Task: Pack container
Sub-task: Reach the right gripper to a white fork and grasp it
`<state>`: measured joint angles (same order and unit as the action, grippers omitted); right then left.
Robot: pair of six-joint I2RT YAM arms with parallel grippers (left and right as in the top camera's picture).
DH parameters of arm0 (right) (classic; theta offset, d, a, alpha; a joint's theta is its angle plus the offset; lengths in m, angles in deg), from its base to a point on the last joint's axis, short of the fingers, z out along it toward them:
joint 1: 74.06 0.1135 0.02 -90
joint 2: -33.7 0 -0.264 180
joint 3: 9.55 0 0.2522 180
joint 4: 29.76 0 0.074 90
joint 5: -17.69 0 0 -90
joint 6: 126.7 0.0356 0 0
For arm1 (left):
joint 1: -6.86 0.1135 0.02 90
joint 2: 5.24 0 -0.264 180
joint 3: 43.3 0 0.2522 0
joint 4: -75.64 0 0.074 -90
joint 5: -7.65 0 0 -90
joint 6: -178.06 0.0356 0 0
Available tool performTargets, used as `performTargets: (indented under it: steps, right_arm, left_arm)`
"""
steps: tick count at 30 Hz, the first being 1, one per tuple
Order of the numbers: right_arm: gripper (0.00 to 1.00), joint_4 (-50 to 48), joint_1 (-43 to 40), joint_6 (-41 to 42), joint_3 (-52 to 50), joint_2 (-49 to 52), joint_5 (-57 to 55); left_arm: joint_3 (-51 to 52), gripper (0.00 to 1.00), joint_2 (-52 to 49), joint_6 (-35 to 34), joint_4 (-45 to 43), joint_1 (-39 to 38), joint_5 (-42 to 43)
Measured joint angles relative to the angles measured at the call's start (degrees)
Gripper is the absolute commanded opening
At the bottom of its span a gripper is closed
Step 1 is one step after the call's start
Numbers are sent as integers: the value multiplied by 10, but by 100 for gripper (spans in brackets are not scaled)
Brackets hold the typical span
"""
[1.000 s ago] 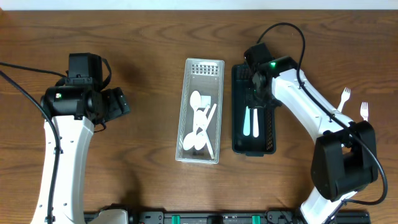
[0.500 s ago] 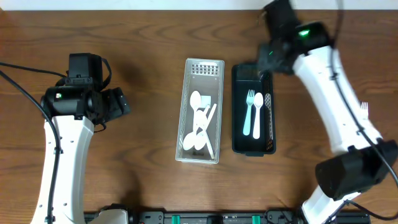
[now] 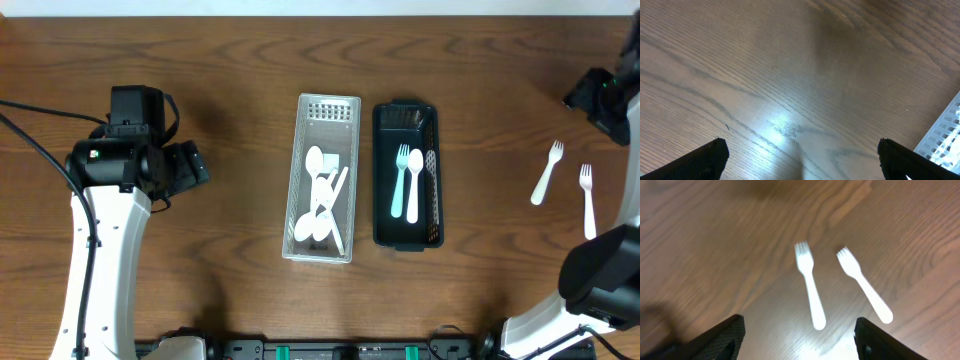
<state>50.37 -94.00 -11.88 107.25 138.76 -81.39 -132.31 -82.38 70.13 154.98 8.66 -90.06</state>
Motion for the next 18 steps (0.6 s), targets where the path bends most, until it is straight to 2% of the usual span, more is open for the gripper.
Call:
performTargets:
  steps: [7,18]
  right_arm:
    - [73,-82,-37,-40,-91,10,17]
    - [73,-98,-39,-75,-99,124,24]
  left_arm:
    - [0,98,0,0,0,0,0]
    - [0,98,0,0,0,0,0]
